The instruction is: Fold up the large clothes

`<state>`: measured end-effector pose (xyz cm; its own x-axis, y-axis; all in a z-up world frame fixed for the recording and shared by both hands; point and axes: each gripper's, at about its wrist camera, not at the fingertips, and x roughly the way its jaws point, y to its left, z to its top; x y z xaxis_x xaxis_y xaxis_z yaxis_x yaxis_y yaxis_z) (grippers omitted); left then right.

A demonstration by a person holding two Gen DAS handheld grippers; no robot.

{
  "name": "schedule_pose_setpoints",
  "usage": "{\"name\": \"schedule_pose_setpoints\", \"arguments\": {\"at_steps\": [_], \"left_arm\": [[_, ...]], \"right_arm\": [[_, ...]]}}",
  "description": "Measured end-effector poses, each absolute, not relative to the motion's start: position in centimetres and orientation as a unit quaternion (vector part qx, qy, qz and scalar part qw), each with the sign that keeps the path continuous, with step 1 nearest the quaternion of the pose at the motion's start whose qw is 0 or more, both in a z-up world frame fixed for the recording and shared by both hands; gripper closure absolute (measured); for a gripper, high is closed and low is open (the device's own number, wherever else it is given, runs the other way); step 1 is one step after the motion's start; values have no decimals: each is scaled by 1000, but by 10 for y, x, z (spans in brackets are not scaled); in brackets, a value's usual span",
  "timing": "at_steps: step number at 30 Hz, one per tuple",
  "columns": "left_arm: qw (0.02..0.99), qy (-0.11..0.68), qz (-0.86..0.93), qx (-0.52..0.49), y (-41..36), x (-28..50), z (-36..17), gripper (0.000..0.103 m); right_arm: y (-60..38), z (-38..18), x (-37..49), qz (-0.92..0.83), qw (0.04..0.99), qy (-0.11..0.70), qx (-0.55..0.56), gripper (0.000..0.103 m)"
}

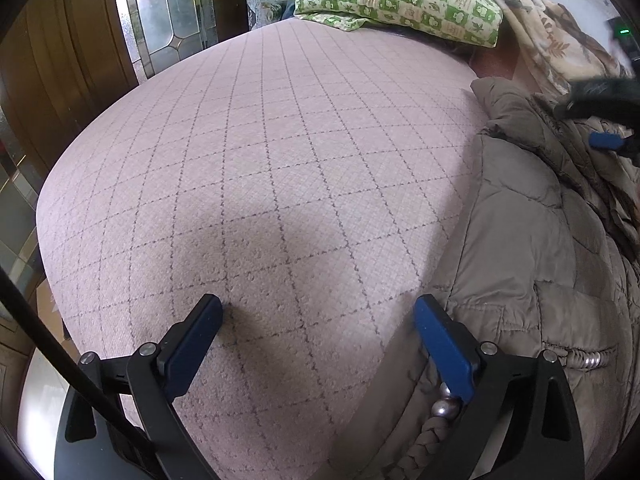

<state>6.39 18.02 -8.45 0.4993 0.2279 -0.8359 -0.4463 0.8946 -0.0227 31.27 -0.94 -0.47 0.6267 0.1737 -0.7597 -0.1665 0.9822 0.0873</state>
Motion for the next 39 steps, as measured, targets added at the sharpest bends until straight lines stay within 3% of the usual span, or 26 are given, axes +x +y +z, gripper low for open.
{"name": "schedule_pose_setpoints", "arguments": {"at_steps": [4, 5, 7, 10, 12, 16, 19, 23, 29, 31, 33, 34, 39], "left_arm": [[857, 462, 192, -121, 181, 64, -85, 7], [857, 463, 191, -120, 182, 63, -85, 7], [857, 463, 191, -120, 181, 64, -85, 7], [857, 463, 192, -121, 181, 64, -85, 6], [857, 462, 192, -121, 181, 65, -85, 6], [859, 461, 191, -116, 179, 65, -86, 6], [862, 458, 185, -111, 178, 65, -86, 6], [864, 458, 181, -108, 177, 61, -85, 6], [860, 465, 168, -127, 184, 50, -81, 7], [862, 459, 164, -141, 187, 42, -78, 14], [866, 450, 155, -154, 189, 35, -73, 36], [868, 446, 149, -160, 189, 32, -70, 40], [876, 421, 114, -205, 193, 8, -61, 42]], "right_arm": [[15, -32, 326, 26, 898, 432, -80, 36], [15, -34, 328, 20, 897, 434, -78, 41], [16, -39, 333, 29, 887, 458, -52, 68], [21, -39, 329, 47, 883, 464, -55, 79], [25, -42, 332, 52, 880, 468, -56, 78], [30, -39, 327, 58, 882, 463, -71, 70], [13, -18, 302, 88, 886, 454, -30, 50], [-28, 8, 253, 96, 897, 431, -32, 32], [-150, 10, 167, 37, 897, 441, -5, 25], [-201, 0, 138, -1, 891, 452, 28, 24], [-244, -10, 112, -32, 885, 460, 59, 24], [-266, -15, 97, -47, 881, 464, 78, 24], [-349, -31, 47, -102, 865, 466, 156, 24]]}}
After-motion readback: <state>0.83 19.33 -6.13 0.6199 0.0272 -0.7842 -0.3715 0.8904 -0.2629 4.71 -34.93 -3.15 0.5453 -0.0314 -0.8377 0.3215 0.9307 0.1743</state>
